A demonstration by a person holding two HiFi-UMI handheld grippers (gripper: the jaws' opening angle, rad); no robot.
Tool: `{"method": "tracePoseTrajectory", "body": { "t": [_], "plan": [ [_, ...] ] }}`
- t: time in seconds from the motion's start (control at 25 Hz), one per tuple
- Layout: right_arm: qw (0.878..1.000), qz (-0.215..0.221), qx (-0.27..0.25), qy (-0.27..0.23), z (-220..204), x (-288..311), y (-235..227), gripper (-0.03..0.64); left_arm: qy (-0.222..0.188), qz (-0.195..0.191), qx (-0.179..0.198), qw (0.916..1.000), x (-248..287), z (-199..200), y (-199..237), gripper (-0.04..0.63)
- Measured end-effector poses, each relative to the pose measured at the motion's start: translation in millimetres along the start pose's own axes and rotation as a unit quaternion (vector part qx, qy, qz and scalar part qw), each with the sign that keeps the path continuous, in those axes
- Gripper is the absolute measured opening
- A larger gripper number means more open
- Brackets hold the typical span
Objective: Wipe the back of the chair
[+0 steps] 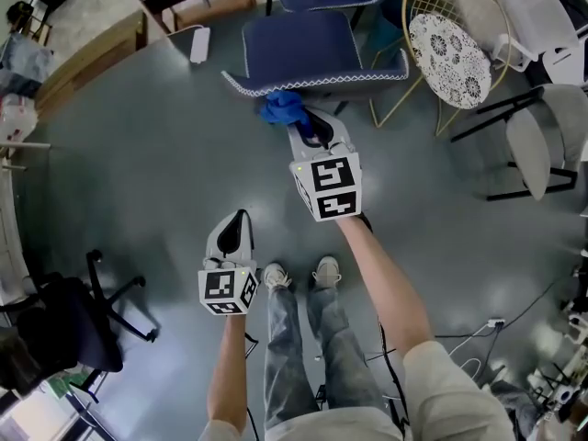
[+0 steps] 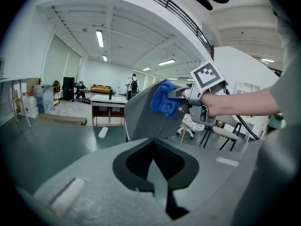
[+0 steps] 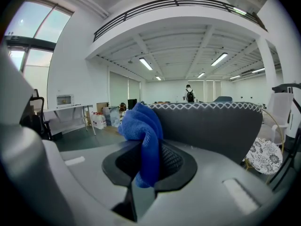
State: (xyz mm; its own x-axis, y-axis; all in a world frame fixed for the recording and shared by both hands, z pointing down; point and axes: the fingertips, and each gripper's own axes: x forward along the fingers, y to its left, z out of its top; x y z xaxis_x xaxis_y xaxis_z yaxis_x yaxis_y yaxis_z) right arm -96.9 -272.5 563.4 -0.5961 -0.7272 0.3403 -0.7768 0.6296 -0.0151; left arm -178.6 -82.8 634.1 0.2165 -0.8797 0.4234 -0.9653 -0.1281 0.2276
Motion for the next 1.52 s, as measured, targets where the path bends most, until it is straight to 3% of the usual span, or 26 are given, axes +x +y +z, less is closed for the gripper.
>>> {"method": "tracePoseTrajectory", "body": {
  "t": [0.44, 0.96, 1.24, 1.52],
  "plan": [
    [0.999, -0.038, -0.004, 0.005, -3, -38, -89, 0.067, 0.009, -0.036, 0.02, 0.9991, 43, 14, -56, 0.002],
    [0.993, -0.12, 0.011, 0.014, -18, -85, -215, 0.067, 0.019, -0.077, 0.033, 0.9963, 85, 19, -118, 0.002],
    [0.991, -0.131, 0.012, 0.016, -26, -93, -228, 0.067, 0.024, -0.077, 0.04, 0.9959, 88, 17, -123, 0.002],
    [0.992, -0.122, 0.014, 0.015, -36, -102, -199, 0.067, 0.012, -0.066, 0.04, 0.9969, 75, 23, -109, 0.002]
  ]
}}
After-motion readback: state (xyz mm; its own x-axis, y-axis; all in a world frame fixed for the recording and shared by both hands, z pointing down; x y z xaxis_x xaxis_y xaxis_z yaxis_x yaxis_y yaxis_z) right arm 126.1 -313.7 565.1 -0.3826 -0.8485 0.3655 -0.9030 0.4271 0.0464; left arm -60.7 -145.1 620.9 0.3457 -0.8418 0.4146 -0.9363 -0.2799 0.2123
